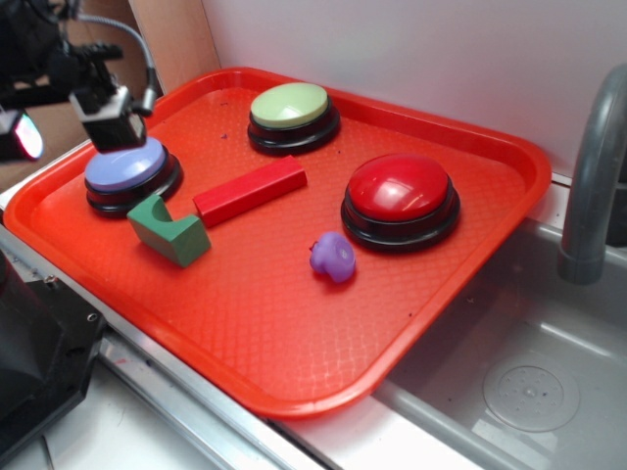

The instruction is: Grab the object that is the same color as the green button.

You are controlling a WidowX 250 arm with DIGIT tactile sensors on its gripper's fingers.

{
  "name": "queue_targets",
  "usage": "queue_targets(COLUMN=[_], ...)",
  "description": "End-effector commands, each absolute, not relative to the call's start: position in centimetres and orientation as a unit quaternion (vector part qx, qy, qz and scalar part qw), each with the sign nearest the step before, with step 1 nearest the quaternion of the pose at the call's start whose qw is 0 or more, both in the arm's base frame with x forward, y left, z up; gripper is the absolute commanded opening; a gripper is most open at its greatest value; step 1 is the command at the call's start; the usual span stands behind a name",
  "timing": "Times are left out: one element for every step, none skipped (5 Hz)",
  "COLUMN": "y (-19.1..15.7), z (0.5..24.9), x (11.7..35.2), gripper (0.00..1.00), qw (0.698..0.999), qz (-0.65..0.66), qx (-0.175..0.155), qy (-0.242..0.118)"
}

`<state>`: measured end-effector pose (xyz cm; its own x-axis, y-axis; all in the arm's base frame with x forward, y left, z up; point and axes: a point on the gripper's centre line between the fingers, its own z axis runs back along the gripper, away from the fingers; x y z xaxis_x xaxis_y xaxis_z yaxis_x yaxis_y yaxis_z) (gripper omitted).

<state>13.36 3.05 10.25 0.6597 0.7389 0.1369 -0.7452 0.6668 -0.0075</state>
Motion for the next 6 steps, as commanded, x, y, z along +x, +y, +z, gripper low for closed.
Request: queue_targets(y=[3.7, 3.4, 3.5, 3.7, 3.6, 3.7], z=[6.9, 5.7, 4.6, 4.2, 3.2, 2.7], x=[14.8, 15.5, 15.6, 15.6, 15.6, 15.7], gripper=[1.00, 1.00, 1.00, 1.00, 1.00, 1.00], qw=[0.898, 0.896, 0.891, 0.886, 0.888, 0.890], qz=[0.433, 0.438, 0.449, 0.457, 0.456, 0.453], qx=[0.022, 0.012, 0.013, 0.014, 0.012, -0.008], qy=[-0.072, -0.073, -0.071, -0.072, -0.065, -0.055])
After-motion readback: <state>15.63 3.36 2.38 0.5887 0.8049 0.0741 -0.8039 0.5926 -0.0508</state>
